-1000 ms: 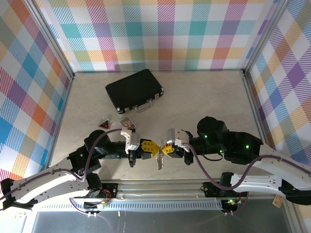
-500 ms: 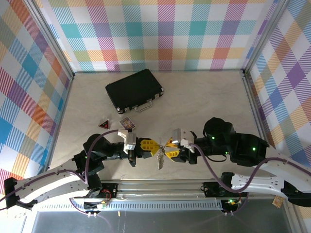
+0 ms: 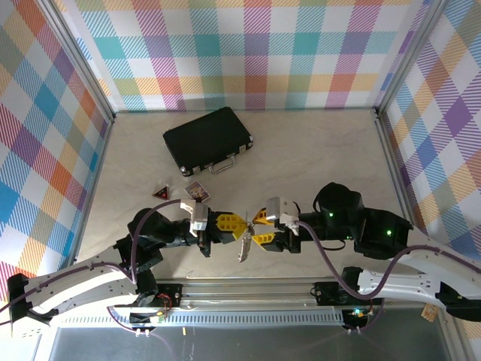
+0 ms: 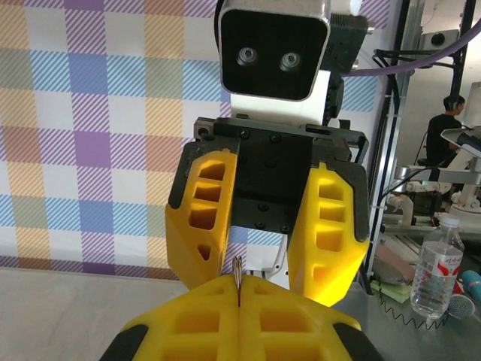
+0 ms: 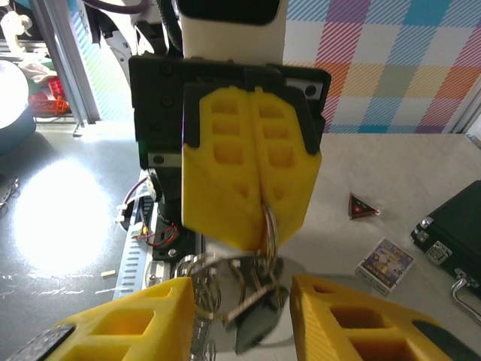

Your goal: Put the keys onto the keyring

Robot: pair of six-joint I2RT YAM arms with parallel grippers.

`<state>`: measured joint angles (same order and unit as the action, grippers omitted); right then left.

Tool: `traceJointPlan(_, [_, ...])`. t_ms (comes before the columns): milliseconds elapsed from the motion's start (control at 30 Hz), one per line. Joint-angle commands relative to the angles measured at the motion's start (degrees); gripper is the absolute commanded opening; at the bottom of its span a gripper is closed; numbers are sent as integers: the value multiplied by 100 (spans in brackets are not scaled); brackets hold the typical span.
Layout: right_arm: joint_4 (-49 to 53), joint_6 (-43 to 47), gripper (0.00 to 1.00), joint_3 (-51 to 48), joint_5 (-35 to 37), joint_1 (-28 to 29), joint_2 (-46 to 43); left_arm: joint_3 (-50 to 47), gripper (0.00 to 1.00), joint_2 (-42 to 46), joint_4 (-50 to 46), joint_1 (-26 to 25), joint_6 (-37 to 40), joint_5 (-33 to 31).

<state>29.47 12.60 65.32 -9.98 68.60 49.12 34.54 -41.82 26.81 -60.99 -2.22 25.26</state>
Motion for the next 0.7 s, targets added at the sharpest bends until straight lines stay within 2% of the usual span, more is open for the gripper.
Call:
traceJointPlan(0, [-415, -79, 37, 47, -85, 13, 4, -27, 0, 8, 487, -11, -129, 54])
traceJointPlan(33, [-425, -80, 34, 30, -75, 16, 3, -29, 0, 16, 478, -9, -121, 41])
traceJointPlan(133, [-438, -86, 17, -25, -74, 14, -18, -18, 0, 51, 407, -9, -95, 32])
traceJointPlan(267, [-426, -67, 2, -72, -40, 13, -19, -27, 0, 56, 390, -9, -81, 22])
traceJointPlan(467, [-234, 58, 0, 41, 16, 12, 93, 35, 0, 65, 90, -10, 31, -45])
traceJointPlan(600, [404, 345, 0, 362, 253, 13, 259, 475, 0, 160, -1391, -11, 670, -496])
traceJointPlan(667, [829, 509, 0, 593, 328, 13, 396, 816, 8, 92, -2402, -9, 1127, -798])
